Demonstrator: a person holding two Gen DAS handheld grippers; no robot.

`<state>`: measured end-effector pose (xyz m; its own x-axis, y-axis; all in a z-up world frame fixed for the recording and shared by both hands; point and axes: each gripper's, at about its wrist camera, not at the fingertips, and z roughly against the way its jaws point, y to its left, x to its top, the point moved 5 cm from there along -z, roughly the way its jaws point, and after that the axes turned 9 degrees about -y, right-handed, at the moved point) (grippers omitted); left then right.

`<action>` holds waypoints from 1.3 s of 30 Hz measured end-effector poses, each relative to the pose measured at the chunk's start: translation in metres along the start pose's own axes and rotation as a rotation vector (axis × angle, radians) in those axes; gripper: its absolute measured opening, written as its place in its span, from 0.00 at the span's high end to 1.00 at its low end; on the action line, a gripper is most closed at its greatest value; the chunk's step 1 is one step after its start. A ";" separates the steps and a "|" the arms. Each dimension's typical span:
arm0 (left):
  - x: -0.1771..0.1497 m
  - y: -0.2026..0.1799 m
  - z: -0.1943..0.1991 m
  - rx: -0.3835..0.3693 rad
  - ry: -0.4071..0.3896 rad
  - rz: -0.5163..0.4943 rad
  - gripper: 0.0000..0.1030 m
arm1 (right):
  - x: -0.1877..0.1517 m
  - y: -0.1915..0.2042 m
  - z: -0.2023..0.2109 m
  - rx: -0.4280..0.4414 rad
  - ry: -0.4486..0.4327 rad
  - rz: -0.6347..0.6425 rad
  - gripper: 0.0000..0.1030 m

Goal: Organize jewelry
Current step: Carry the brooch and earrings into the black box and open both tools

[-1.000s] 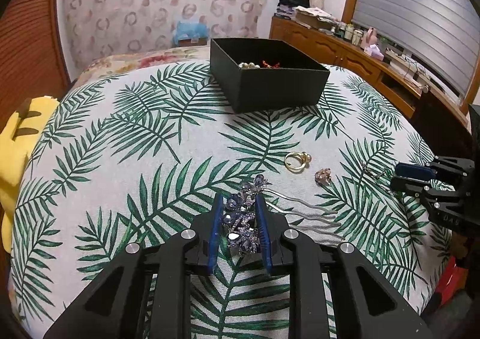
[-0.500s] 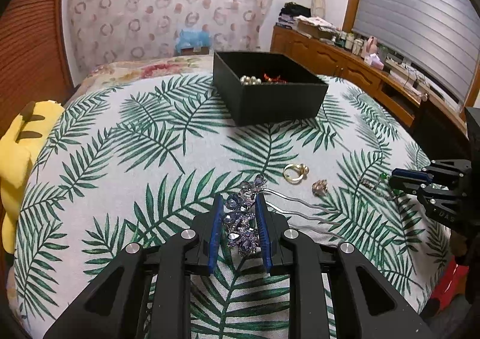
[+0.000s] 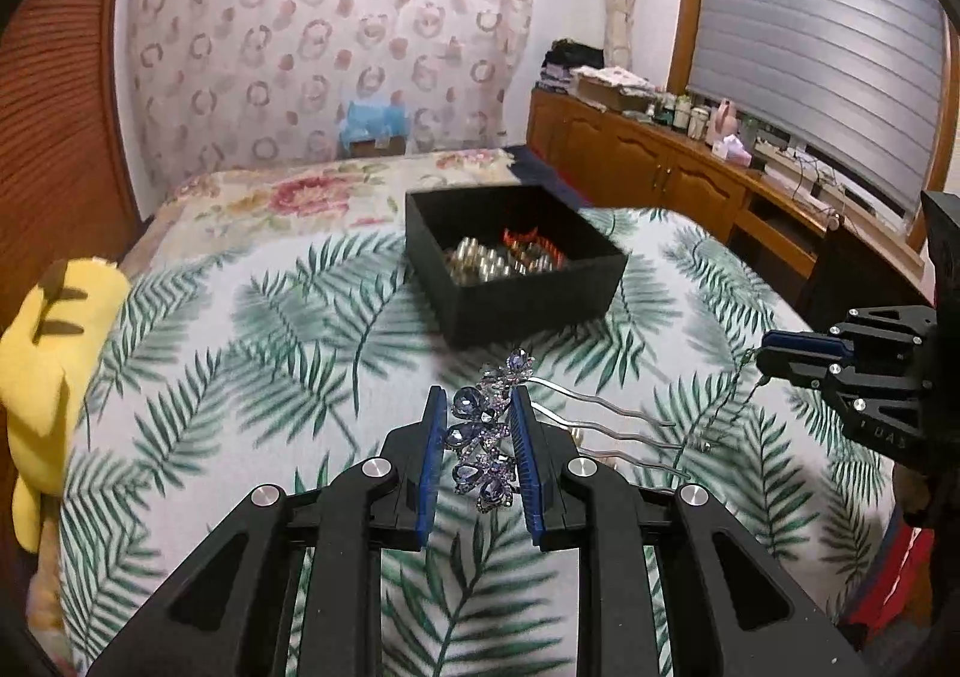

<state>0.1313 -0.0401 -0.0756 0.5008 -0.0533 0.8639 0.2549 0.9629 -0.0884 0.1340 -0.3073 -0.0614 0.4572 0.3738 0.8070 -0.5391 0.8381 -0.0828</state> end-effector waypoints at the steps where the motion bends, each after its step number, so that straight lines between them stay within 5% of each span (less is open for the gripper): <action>1: 0.005 0.000 -0.001 -0.002 -0.007 -0.001 0.80 | 0.005 0.000 0.000 0.001 -0.005 0.005 0.88; 18: 0.069 0.010 -0.047 0.003 -0.054 -0.010 0.80 | 0.108 -0.017 -0.024 0.053 -0.159 0.057 0.88; 28: 0.083 0.018 -0.085 0.015 -0.025 -0.012 0.80 | 0.129 -0.033 -0.079 0.124 -0.159 0.010 0.87; 31: 0.084 0.017 -0.094 0.016 -0.015 -0.017 0.80 | 0.130 -0.040 -0.090 0.133 -0.164 -0.014 0.65; 39: 0.085 0.011 -0.118 0.008 0.015 -0.030 0.80 | 0.119 -0.052 -0.102 0.140 -0.143 -0.040 0.65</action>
<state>0.2743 -0.0656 -0.0618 0.5052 -0.0863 0.8586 0.2634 0.9629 -0.0582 0.2886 -0.2656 -0.0209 0.3805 0.2726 0.8837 -0.6204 0.7839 0.0254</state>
